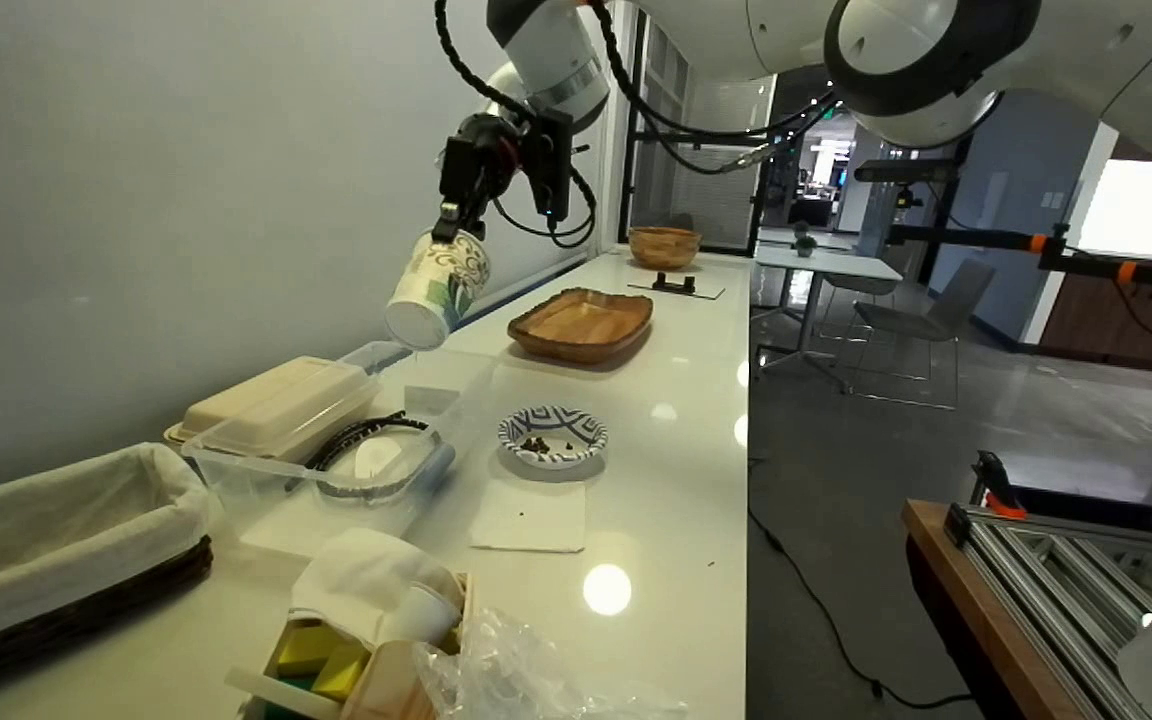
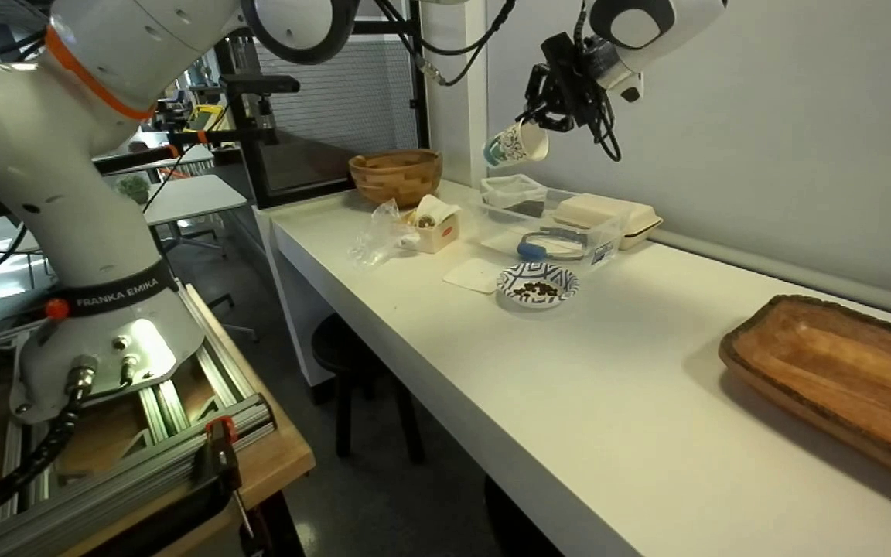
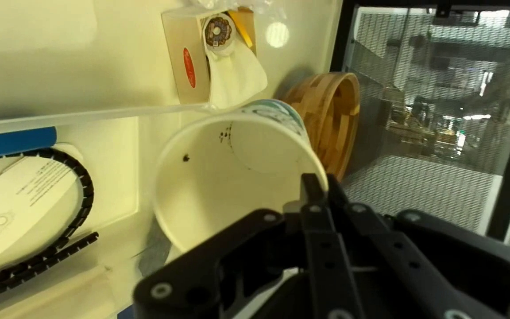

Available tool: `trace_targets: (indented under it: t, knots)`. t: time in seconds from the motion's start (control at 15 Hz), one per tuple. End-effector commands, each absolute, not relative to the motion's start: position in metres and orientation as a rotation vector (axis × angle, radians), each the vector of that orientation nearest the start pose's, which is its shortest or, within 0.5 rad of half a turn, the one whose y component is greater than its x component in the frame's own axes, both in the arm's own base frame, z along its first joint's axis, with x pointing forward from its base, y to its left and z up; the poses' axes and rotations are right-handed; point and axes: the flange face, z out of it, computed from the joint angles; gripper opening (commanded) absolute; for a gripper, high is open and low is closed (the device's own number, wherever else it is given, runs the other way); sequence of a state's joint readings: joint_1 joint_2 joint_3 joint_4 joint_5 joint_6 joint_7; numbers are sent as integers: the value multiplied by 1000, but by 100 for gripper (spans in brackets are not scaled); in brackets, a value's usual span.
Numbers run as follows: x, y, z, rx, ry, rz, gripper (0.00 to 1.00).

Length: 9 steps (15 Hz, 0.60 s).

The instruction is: Pour the contents in the coffee cup into the black and white bowl.

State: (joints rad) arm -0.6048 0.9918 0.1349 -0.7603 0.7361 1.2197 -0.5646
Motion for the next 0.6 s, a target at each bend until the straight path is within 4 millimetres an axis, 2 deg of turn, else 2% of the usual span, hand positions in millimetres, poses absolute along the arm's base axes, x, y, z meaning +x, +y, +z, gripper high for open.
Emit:
trace_targets:
  t: [0.0,0.2,0.53]
  knots:
    - [675,-254,376,-2313,-136,97,1]
    - [679,-209,388,-2440,-169,166,1]
    - [678,-131,396,-2660,-270,263,1]
